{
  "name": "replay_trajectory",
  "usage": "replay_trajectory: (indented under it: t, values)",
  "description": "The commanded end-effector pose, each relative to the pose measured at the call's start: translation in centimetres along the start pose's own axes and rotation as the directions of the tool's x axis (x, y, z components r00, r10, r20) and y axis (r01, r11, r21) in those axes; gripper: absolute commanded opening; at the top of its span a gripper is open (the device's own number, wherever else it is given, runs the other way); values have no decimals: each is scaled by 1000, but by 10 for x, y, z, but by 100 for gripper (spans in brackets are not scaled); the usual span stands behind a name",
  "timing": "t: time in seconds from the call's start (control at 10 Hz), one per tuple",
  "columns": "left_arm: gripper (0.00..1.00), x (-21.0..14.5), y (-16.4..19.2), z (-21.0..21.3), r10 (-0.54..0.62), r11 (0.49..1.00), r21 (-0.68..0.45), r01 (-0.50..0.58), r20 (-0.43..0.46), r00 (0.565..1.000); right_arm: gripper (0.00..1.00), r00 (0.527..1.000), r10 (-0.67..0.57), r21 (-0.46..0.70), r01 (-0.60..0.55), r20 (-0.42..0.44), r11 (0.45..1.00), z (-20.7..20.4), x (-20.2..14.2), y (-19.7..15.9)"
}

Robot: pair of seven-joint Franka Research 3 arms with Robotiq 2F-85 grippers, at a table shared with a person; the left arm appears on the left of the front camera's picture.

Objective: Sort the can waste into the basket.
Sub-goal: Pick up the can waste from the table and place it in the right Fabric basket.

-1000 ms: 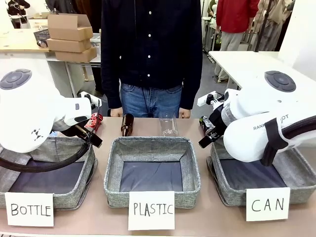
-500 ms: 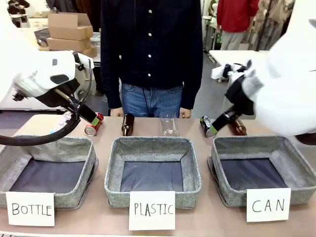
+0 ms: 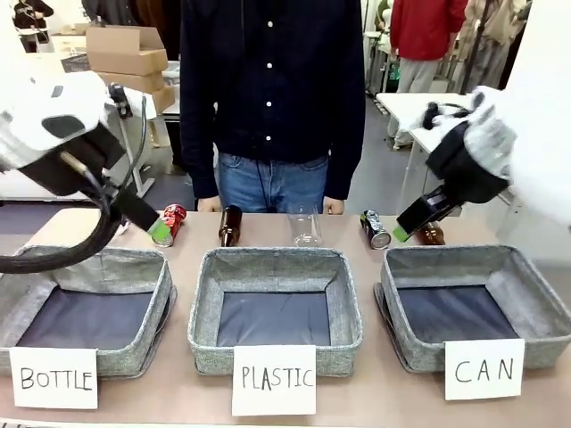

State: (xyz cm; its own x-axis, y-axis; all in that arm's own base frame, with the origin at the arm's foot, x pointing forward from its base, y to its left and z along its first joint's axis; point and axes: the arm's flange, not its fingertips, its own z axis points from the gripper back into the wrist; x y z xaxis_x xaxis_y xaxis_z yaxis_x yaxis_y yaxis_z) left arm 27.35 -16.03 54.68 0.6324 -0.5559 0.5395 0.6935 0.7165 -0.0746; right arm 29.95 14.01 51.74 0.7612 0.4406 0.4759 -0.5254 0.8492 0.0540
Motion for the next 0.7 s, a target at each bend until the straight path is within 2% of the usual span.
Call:
replay_trajectory:
  t: [0.0, 0.1, 0.2, 0.3, 0.4, 0.5, 0.6]
  values:
    - [100, -39, 45, 12, 178, 928, -357, -103, 183, 967, 100, 936, -353, 375, 329, -3, 867, 28, -21, -40]
    - [100, -68, 75, 16, 362, 812, -562, -157, 273, 891, 100, 866, -496, 550, 446, -65, 706, 40, -39, -72]
    - [100, -89, 92, 13, 504, 722, -662, -201, 304, 808, 100, 825, -561, 702, 439, -67, 561, 44, -56, -98]
    - [100, -106, 104, 9, 571, 676, -707, -207, 325, 754, 100, 770, -638, 778, 417, -29, 469, 45, -71, -118]
    - [100, -119, 112, 4, 615, 652, -728, -212, 345, 709, 100, 707, -707, 821, 395, 14, 411, 44, -83, -131]
    - [100, -128, 119, 1, 643, 636, -740, -218, 353, 679, 100, 670, -742, 834, 393, 30, 388, 40, -87, -139]
    - [100, -127, 121, 1, 643, 641, -734, -225, 353, 680, 100, 663, -747, 835, 389, 39, 388, 37, -88, -141]
